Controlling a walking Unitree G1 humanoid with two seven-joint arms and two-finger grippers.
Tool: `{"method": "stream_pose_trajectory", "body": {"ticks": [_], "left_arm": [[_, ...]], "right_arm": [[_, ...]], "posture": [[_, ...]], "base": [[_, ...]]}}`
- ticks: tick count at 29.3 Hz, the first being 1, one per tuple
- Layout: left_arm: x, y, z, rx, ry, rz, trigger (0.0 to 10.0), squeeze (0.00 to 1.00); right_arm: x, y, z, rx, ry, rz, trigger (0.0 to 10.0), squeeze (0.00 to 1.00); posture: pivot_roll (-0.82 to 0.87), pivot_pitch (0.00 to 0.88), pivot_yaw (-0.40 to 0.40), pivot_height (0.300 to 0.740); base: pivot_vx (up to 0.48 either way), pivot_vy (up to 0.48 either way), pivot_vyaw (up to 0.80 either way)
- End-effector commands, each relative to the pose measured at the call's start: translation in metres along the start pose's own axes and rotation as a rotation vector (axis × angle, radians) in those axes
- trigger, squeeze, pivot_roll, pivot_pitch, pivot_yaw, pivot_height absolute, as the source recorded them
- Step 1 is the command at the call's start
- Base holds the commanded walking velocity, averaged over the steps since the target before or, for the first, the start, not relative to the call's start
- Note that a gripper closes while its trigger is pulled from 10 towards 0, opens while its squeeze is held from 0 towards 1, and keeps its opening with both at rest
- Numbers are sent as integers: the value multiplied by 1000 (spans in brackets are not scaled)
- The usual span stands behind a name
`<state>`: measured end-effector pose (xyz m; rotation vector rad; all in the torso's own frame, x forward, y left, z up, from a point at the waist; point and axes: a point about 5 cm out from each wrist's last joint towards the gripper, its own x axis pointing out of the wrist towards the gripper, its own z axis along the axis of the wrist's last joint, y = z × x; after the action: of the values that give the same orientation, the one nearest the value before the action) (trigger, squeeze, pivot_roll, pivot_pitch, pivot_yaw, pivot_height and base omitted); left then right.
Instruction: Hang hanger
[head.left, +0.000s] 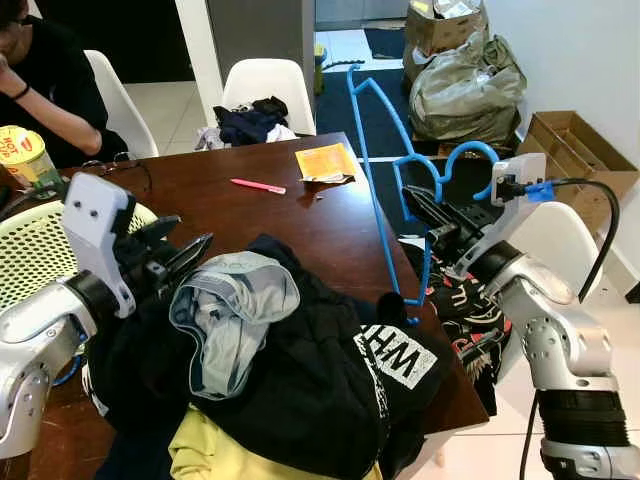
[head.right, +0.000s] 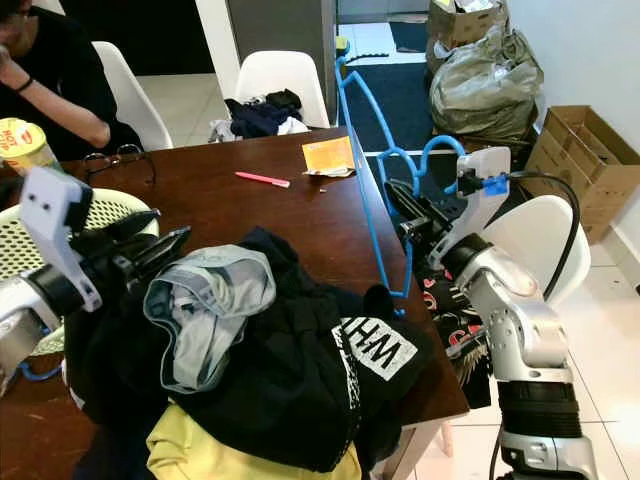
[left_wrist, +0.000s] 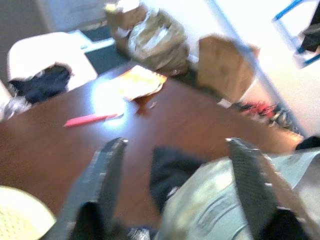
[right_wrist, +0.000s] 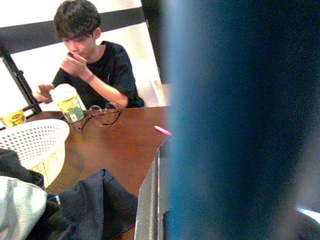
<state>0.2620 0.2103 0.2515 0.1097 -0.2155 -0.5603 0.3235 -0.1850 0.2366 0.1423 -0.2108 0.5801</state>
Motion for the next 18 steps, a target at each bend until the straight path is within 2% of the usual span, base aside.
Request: {"method": "stream_pose_trajectory", "body": {"ticks": [1,3,4,6,8,9,10,12,14,15,16,17,18], "left_arm": [[-1,-17,14,6,-40,-141,10000,1000],[-5,-26,29,-13,-90,-259,10000,1000],[-5,-26,29,-13,-90,-259,10000,1000],[-5,-20,42,-31,-164,-250,10000,1000],[-5,-20,42,-31,-164,-250,10000,1000],[-4,-15,41,-19,-160,-226,10000,1000],[-1,-11,33,23,-106,-202,10000,0],[7,-2,4,150,74,-134,10000,0],[7,-2,4,150,74,-134,10000,0],[12,1,-9,216,151,-125,10000,0],[12,1,-9,216,151,-125,10000,0],[17,2,-19,305,200,-127,10000,0],[17,2,-19,305,200,-127,10000,0]], "right_arm": [[2,5,0,4,-3,20,10000,0],[2,5,0,4,-5,20,10000,0],[2,5,0,4,-5,20,10000,0],[2,4,0,3,-6,15,10000,0],[2,4,0,3,-6,15,10000,0],[2,4,0,2,-6,13,10000,0],[3,4,0,1,-7,11,10000,0],[4,5,-1,2,-7,10,10000,0],[4,5,-1,2,-7,10,10000,0],[4,5,-1,-1,-5,11,10000,0],[4,5,-1,-1,-5,11,10000,0],[4,6,-1,-2,-4,10,10000,0],[4,6,-1,-2,-4,10,10000,0]], "posture": [[49,123,33,740],[50,124,32,740],[50,124,32,740],[51,124,32,740],[51,124,32,740],[51,123,33,740],[51,122,32,740],[51,123,32,740],[51,123,32,740],[49,121,32,740],[49,121,32,740],[45,122,31,740],[45,122,31,740]], "base": [[0,0,0],[0,0,0],[0,0,0],[0,0,0],[0,0,0],[0,0,0],[0,0,0],[0,0,0],[0,0,0],[0,0,0],[0,0,0],[0,0,0],[0,0,0]]}}
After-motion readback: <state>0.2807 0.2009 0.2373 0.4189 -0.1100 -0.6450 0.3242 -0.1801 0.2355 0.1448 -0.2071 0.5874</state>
